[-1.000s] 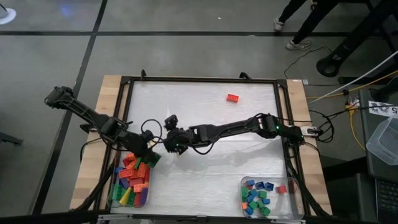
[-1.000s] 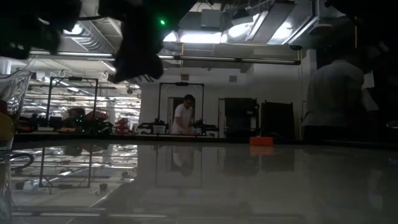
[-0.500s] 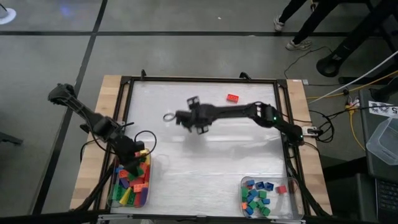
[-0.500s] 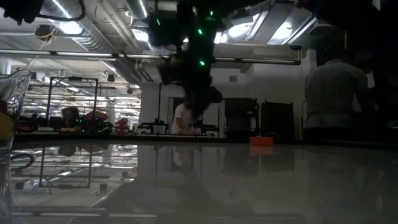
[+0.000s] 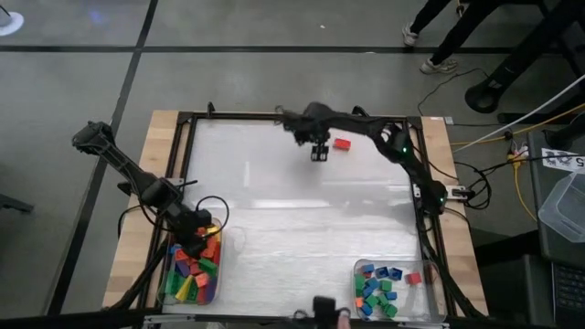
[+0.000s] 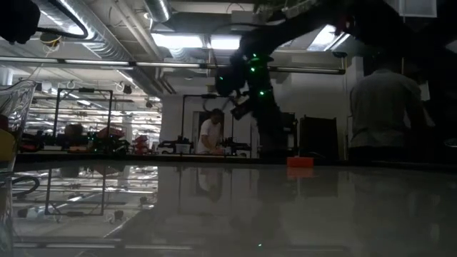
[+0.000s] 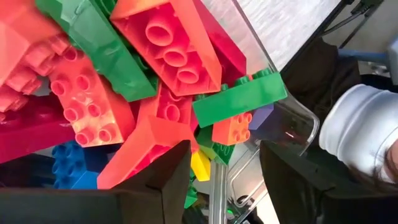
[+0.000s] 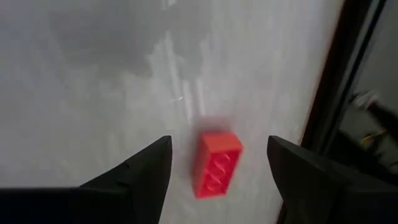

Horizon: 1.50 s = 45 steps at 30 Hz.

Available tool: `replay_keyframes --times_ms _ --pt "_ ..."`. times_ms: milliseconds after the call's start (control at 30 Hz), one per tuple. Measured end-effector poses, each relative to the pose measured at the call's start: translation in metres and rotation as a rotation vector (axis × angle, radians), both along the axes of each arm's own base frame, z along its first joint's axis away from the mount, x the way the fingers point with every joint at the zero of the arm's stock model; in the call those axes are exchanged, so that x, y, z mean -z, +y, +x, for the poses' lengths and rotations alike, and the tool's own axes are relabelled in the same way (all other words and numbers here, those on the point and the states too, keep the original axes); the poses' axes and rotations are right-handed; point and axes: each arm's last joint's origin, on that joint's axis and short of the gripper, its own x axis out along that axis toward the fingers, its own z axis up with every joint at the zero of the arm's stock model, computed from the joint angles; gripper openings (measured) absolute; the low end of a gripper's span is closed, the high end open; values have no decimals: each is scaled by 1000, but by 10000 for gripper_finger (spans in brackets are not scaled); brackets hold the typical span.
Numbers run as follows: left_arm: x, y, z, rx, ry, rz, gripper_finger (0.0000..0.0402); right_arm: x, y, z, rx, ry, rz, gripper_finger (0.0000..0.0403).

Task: Sort blocks by size
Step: Put the large orange game piece into the left transparent bin

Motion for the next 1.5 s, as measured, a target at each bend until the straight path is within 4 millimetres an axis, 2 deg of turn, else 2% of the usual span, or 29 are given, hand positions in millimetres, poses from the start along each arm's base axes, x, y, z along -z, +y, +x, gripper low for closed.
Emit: replay_keyframes --times_ms 200,367,633,933,1200,1367,1500 --pt "0 0 0 2 -4 3 180 1 -48 -30 143 -23 121 262" --pt "0 1 1 7 -27 23 180 1 -70 -47 229 -23 156 262" --pt "0 1 1 24 -41 31 180 0 -68 -48 241 2 142 262" --pt "0 1 1 27 -44 33 180 -2 -41 -41 292 92 109 262" --pt "0 1 1 9 -59 54 180 -2 -20 -29 232 100 81 262" --pt "0 1 1 10 -64 59 180 0 -24 -29 273 77 101 262" --pt "0 2 2 -4 -78 79 180 2 -32 -32 407 39 104 262"
